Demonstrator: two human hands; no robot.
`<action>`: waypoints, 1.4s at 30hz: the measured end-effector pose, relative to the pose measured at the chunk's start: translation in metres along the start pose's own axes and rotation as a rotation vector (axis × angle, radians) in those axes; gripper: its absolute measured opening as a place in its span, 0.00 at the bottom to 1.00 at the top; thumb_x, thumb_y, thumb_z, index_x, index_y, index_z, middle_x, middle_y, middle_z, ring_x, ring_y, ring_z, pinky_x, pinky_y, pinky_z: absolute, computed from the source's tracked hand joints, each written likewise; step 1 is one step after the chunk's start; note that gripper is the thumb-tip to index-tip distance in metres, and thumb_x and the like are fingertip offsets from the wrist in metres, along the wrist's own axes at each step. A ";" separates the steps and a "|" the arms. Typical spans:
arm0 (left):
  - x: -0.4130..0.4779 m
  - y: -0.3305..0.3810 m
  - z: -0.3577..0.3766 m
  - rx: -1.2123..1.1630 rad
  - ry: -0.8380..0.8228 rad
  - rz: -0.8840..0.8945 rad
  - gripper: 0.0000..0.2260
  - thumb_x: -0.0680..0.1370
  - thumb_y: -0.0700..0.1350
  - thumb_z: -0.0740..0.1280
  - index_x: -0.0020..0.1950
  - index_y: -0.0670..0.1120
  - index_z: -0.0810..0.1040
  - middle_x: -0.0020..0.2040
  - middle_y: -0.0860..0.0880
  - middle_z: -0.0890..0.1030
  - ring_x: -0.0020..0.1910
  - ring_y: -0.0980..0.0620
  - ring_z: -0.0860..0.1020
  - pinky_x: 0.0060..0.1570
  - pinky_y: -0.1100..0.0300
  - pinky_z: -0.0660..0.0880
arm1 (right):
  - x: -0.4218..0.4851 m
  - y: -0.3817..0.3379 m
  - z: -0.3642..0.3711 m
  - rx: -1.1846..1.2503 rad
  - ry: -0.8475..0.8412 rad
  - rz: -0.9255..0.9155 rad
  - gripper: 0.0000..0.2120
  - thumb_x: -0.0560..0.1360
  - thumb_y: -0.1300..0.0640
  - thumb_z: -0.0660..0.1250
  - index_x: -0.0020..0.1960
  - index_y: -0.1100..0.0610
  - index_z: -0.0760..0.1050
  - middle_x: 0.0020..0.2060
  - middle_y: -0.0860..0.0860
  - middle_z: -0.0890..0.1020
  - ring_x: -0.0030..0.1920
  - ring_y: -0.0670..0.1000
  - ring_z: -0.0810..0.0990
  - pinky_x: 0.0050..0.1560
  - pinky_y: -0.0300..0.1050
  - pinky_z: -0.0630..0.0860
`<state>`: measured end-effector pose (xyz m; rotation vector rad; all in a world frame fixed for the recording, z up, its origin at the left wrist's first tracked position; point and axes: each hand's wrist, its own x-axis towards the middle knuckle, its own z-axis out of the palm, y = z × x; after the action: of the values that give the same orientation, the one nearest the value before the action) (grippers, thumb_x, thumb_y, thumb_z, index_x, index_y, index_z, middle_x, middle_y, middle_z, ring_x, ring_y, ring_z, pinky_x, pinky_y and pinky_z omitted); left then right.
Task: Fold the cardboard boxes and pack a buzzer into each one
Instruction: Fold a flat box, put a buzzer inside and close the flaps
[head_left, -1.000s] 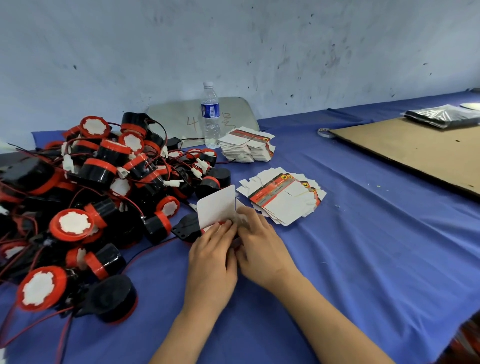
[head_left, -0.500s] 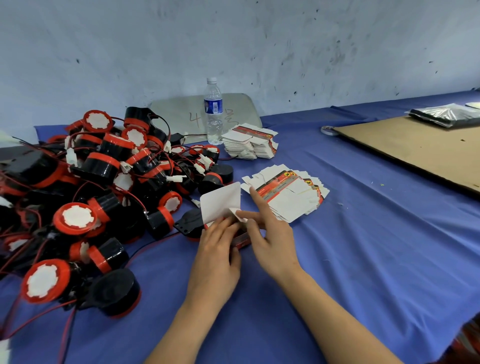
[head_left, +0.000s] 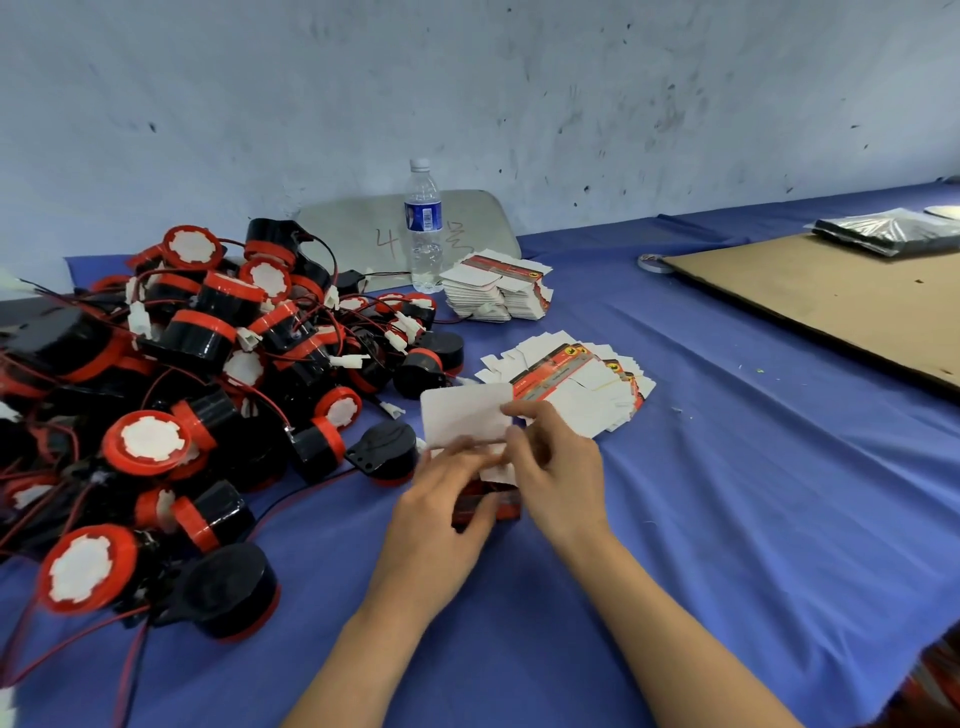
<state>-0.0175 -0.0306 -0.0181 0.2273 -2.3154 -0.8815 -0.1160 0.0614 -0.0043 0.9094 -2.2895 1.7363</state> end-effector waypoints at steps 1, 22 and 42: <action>0.000 -0.001 0.000 -0.036 -0.028 0.024 0.13 0.74 0.39 0.72 0.58 0.49 0.81 0.59 0.61 0.78 0.68 0.61 0.70 0.64 0.67 0.67 | -0.001 -0.002 -0.001 0.064 0.071 -0.010 0.07 0.75 0.55 0.63 0.48 0.43 0.75 0.27 0.40 0.74 0.30 0.43 0.72 0.34 0.36 0.68; 0.002 -0.008 0.001 0.000 -0.007 0.125 0.11 0.76 0.34 0.69 0.54 0.45 0.82 0.55 0.52 0.82 0.57 0.55 0.76 0.57 0.67 0.71 | -0.004 -0.005 -0.019 0.178 -0.325 -0.003 0.11 0.77 0.64 0.67 0.53 0.53 0.84 0.51 0.45 0.85 0.55 0.41 0.81 0.58 0.42 0.76; 0.001 -0.008 0.001 -0.318 0.247 -0.247 0.16 0.75 0.28 0.65 0.47 0.51 0.75 0.49 0.50 0.76 0.50 0.58 0.77 0.50 0.66 0.73 | -0.019 0.011 -0.009 -0.119 -0.261 -0.180 0.11 0.77 0.55 0.69 0.58 0.47 0.82 0.56 0.34 0.78 0.63 0.32 0.72 0.75 0.42 0.54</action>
<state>-0.0197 -0.0369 -0.0235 0.4637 -1.9142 -1.2534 -0.1086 0.0784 -0.0186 1.3398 -2.3458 1.4679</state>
